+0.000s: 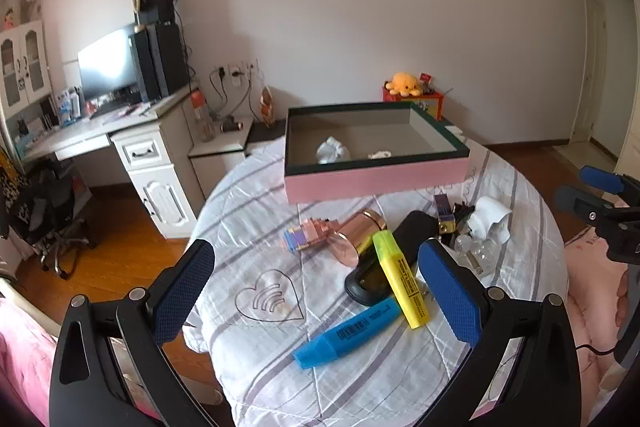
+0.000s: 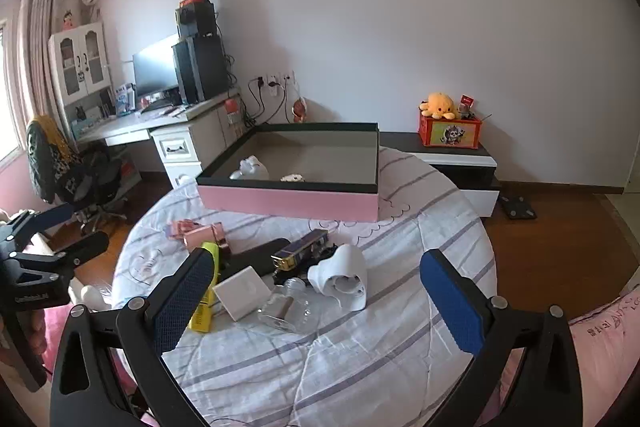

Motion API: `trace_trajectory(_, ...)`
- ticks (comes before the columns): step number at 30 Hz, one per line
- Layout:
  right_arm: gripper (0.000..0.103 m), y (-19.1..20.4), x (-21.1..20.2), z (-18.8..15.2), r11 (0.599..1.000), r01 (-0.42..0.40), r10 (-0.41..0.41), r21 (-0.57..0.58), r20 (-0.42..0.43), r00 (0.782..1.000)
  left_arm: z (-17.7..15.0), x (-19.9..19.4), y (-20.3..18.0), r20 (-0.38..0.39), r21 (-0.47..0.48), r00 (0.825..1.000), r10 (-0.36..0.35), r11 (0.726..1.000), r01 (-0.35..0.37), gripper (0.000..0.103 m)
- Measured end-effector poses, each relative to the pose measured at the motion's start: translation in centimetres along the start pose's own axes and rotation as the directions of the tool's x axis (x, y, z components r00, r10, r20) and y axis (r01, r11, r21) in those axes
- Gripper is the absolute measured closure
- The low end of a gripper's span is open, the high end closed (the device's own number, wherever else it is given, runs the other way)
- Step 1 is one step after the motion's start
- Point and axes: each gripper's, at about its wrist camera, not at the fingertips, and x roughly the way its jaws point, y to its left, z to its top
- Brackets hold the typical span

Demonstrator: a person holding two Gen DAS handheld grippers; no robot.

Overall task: Organize rigid objects
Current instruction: 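Grasp the pink-white block figure with the left tool while the right tool grasps the white cup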

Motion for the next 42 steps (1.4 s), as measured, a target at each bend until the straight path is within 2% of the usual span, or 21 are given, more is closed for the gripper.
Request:
trace_trajectory(8,0.000,-1.4,4.3,-1.8,0.999,0.038,-0.037,0.011,-0.102,0.994,-1.2,4.0,1.7,-0.098,-0.026,0.995,0.032,0.999,-0.035,0.000)
trace_trajectory(14,0.001,-2.3,8.0,-2.6,0.999,0.019,-0.011,0.045,-0.175,0.984,-1.6,6.7,3.2,-0.143,-0.041,0.988,0.052,0.997,-0.058,0.000)
trace_trajectory(20,0.012,-2.7,11.0,-2.8,0.998,0.016,-0.003,0.054,-0.238,0.971,-1.8,9.1,4.9,-0.179,-0.075,0.982,0.057,0.995,-0.072,0.000)
trace_trajectory(22,0.020,-2.7,11.7,-2.9,0.999,0.011,0.002,0.049,-0.261,0.965,-1.9,9.8,5.1,-0.185,-0.077,0.981,0.056,0.994,-0.072,0.000)
trace_trajectory(23,0.034,-2.8,12.0,-3.1,0.999,0.006,0.007,0.049,-0.266,0.964,-1.8,10.3,5.2,-0.189,-0.081,0.981,0.053,0.994,-0.069,0.000)
trace_trajectory(24,0.039,-2.9,12.3,-3.1,0.999,-0.006,0.020,0.053,-0.268,0.963,-1.8,10.7,5.1,-0.191,-0.084,0.980,0.050,0.994,-0.067,0.000)
trace_trajectory(27,0.039,-3.2,12.3,-2.9,0.998,-0.025,0.038,0.049,-0.274,0.961,-1.5,12.3,5.2,-0.209,-0.102,0.978,0.025,0.994,-0.047,0.000)
trace_trajectory(31,0.039,-3.9,12.2,-2.7,0.999,-0.005,0.017,0.044,-0.277,0.961,-1.1,14.1,4.5,-0.218,-0.103,0.976,0.000,0.994,-0.023,0.000)
trace_trajectory(40,0.039,-4.7,12.6,-2.3,0.998,-0.020,0.036,0.063,-0.278,0.960,-0.4,17.0,3.2,-0.227,-0.037,0.974,-0.019,0.999,0.010,0.000)
trace_trajectory(42,0.039,-4.8,12.8,-2.2,0.998,-0.023,0.041,0.065,-0.279,0.959,-0.4,17.6,2.6,-0.245,-0.004,0.969,-0.018,1.000,0.017,0.005)
